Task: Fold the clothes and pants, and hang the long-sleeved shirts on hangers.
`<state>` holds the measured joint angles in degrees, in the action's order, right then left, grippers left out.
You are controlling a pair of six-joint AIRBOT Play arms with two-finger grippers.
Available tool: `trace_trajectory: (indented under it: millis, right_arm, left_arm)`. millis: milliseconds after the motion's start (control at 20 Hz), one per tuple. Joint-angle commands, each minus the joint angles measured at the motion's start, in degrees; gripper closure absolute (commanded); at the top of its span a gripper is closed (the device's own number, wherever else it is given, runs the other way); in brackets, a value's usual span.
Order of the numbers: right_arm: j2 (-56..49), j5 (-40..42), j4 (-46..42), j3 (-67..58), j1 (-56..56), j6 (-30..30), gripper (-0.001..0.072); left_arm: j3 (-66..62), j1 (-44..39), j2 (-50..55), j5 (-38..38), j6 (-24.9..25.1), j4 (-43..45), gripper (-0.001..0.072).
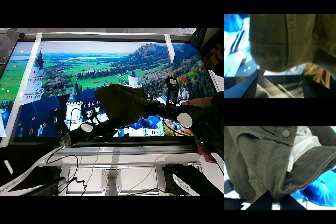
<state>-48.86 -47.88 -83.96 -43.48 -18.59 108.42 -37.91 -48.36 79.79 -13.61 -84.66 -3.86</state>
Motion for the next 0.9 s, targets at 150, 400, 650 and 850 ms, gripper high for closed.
trace_trajectory:
  millis: [150, 400, 650, 850]
  right_arm:
    - [0.04, 0.09, -0.11, 0.02, 0.02, -0.02, 0.0661]
    - [0.07, 0.13, -0.28, 0.02, 0.02, -0.09, 0.0661]
    - [0.17, -0.02, -0.57, -1.95, 0.02, -4.63, 0.0661]
    - [0.17, -0.04, -5.55, -8.17, 0.04, -4.61, 0.0661]
  left_arm:
    - [-1.95, -0.04, 4.11, 2.73, -3.85, -4.37, 0.0163]
    - [-1.95, 0.26, 4.11, 4.22, -4.46, -4.04, 0.0596]
    - [-1.97, 2.25, -0.11, 4.50, -4.44, 4.74, 0.0686]
    - [-1.97, 9.22, -11.06, 6.12, -4.46, 19.52, 0.0688]
